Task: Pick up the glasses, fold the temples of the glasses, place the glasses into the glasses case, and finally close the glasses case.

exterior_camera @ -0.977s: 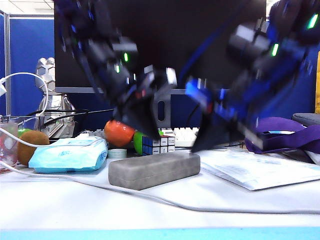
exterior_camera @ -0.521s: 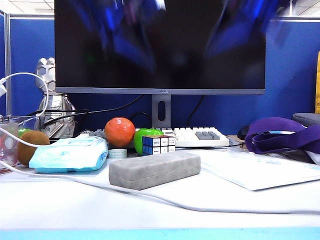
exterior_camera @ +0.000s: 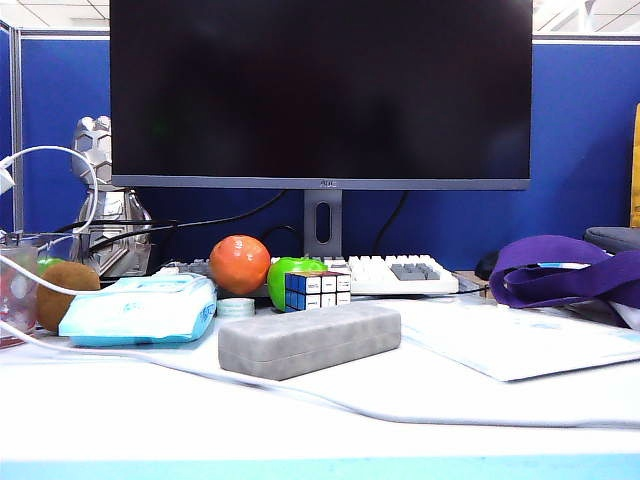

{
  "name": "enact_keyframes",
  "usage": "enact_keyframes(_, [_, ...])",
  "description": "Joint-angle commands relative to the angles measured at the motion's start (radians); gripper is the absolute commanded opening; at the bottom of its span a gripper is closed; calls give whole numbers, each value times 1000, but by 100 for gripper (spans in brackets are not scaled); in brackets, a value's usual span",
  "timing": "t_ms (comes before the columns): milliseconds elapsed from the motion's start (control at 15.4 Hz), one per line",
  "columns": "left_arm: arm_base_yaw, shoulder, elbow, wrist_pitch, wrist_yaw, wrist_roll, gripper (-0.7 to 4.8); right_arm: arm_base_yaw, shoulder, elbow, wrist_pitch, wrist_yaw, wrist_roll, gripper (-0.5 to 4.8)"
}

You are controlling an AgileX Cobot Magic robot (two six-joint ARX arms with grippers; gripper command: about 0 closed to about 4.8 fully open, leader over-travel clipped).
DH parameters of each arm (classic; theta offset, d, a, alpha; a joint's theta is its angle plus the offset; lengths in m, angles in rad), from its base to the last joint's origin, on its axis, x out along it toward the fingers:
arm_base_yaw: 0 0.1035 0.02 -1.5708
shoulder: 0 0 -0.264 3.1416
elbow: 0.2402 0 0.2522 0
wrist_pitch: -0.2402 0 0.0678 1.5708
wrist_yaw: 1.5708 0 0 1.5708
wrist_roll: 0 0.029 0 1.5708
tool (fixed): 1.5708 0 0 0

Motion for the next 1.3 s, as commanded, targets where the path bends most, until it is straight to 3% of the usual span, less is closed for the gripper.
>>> enact_keyframes(65, [-2,-184,-31,-164,-20,16,-5,1,-129,-250,139,90,6,-1])
enact_keyframes(261, [-2,-341,-132,-202,-50,-18,-5,2,-172,-418,221,141,6,-1])
enact_keyframes(586, [-1,-636,-496,-131,-54,-48,-5,1,-171,-636,272,190,44,-1])
enact_keyframes(717, [-1,-723,-692,16,-55,-82,-5,2,-171,-672,257,203,56,-1])
enact_keyframes(847, [-1,-769,-902,259,-66,-179,-5,2,-171,-696,243,198,56,-1])
enact_keyframes(977, [-1,-765,-1085,536,-106,-224,-5,2,-170,-697,216,201,56,-1])
enact_keyframes(1042, [-1,-759,-1183,698,-131,-234,-5,2,-170,-697,215,201,56,-1])
enact_keyframes(1303, [-1,-714,-1460,1076,-171,-258,-5,2,-170,-697,214,201,56,-1])
